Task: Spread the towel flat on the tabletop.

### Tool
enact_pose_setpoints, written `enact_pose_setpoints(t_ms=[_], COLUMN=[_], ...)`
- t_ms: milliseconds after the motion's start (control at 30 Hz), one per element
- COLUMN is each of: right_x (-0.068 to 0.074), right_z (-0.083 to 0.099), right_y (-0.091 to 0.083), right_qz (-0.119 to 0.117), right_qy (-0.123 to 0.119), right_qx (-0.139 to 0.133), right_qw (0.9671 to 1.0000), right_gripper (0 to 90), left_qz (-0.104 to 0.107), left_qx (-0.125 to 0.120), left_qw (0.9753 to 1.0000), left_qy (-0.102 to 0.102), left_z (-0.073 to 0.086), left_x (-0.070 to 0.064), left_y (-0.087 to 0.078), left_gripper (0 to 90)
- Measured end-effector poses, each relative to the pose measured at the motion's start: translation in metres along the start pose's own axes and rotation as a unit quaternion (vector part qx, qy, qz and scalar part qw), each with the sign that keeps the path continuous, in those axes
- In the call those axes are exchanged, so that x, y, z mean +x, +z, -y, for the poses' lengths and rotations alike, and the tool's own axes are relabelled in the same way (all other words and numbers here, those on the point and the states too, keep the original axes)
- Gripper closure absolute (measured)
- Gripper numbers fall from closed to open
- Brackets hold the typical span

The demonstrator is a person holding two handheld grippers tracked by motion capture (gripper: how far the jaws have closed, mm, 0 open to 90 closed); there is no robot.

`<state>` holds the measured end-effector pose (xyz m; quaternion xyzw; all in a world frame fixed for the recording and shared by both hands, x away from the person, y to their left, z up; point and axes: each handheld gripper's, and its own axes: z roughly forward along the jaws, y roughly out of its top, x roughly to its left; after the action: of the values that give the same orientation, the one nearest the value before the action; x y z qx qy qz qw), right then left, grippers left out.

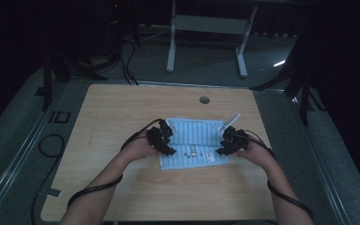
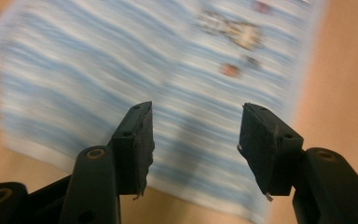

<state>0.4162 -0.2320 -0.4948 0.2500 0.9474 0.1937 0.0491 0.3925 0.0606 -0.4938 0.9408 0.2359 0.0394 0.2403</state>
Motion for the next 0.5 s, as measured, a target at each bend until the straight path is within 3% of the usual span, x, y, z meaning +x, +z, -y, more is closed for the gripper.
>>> enact_pose_setpoints(t_ms=[100,200,400,500], right_x=[0.011,0.014,0.013,0.016], right_z=[0.012,0.019,0.019,0.020], right_y=[-0.003,0.004,0.017,0.021], right_qz=[-0.011,-0.010,-0.017,-0.016], right_qy=[-0.015,-0.023,-0.024,-0.033], right_qx=[-0.002,0.019,0.035,0.043], right_qw=[0.9998,0.9995,0.9990,0.9984], right_gripper=[49.2,49.4,53.2,55.9], left_qz=[0.012,0.020,0.017,0.016], left_qx=[0.000,0.012,0.039,0.039], left_qw=[0.9998,0.9995,0.9990,0.9990], left_qy=[0.013,0.021,0.015,0.016], left_z=[0.008,0.012,0.016,0.018], left_x=[-0.017,-0.025,-0.021,-0.021], left_y=[0.002,0.009,0.026,0.030], left_gripper=[44.4,44.3,44.4,44.9])
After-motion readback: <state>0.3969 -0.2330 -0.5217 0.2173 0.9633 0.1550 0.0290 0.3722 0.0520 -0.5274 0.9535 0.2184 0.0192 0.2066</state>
